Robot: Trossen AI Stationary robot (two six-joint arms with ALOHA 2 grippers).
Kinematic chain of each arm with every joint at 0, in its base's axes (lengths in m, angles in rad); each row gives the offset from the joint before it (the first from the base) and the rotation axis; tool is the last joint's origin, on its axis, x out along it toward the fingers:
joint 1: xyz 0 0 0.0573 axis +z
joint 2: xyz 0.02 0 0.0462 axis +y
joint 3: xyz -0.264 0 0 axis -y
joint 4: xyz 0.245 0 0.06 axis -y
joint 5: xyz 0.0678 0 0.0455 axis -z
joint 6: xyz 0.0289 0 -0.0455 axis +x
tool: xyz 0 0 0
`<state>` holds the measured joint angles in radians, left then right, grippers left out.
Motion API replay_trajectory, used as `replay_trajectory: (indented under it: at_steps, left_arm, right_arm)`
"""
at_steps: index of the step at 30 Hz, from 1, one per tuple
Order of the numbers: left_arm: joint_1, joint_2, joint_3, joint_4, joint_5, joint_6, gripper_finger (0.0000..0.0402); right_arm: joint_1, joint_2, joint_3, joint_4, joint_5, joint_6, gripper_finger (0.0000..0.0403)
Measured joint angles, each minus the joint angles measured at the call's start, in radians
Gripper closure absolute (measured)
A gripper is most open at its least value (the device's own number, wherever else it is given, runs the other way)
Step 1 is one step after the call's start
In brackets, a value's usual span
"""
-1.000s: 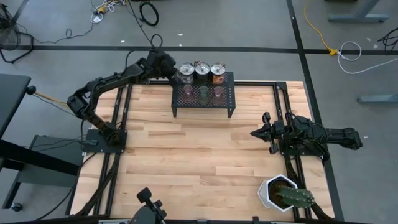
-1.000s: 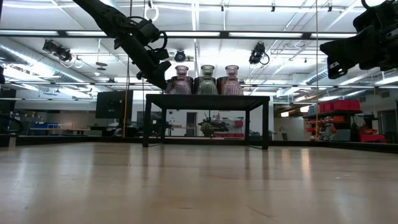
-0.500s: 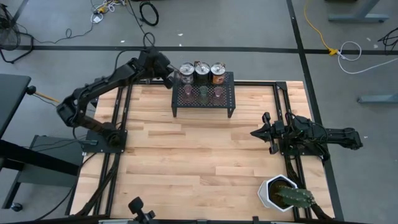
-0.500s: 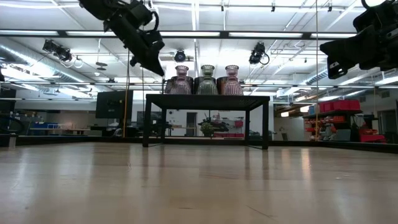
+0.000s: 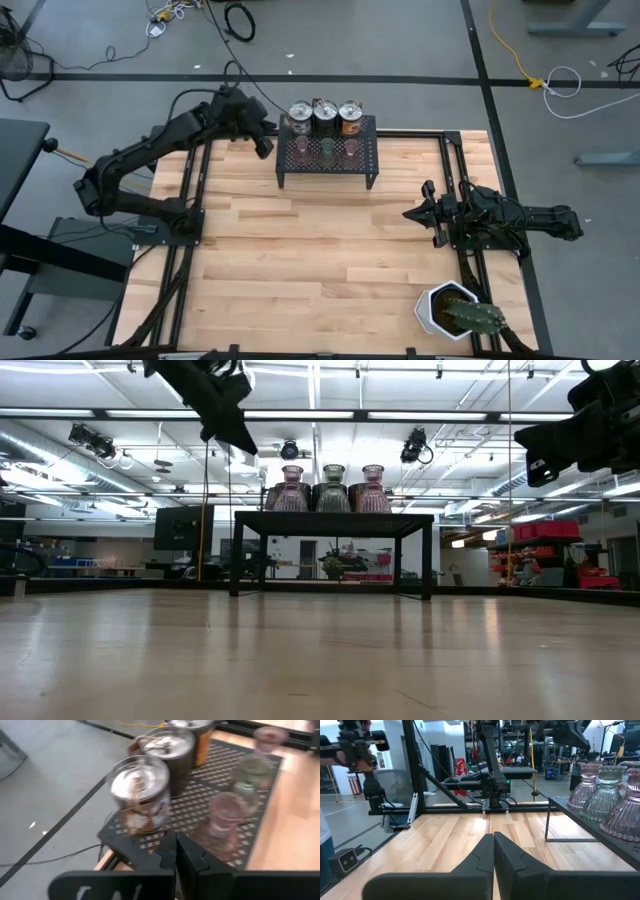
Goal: Pick & Place candle stick holders
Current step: Adjust the silver scented candles
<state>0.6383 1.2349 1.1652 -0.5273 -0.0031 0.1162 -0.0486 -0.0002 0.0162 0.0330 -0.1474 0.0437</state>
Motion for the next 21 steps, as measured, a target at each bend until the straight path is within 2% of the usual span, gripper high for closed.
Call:
replay_trajectory:
  at_steps: [6,14,21]
  left_arm:
    - [-0.106,-0.039,-0.032,0.005,-0.001,-0.003,0.0401]
    - [-0.254,-0.105,-0.217,0.123,-0.004,-0.042,0.0401]
    - [-0.256,-0.132,-0.334,0.292,-0.079,-0.07,0.0401]
  right_arm:
    - [0.0,0.0,0.0,0.0,0.0,0.0,0.0394]
    - [0.0,0.0,0.0,0.0,0.0,0.0,0.0394]
    - [0.0,0.0,0.0,0.0,0.0,0.0,0.0394]
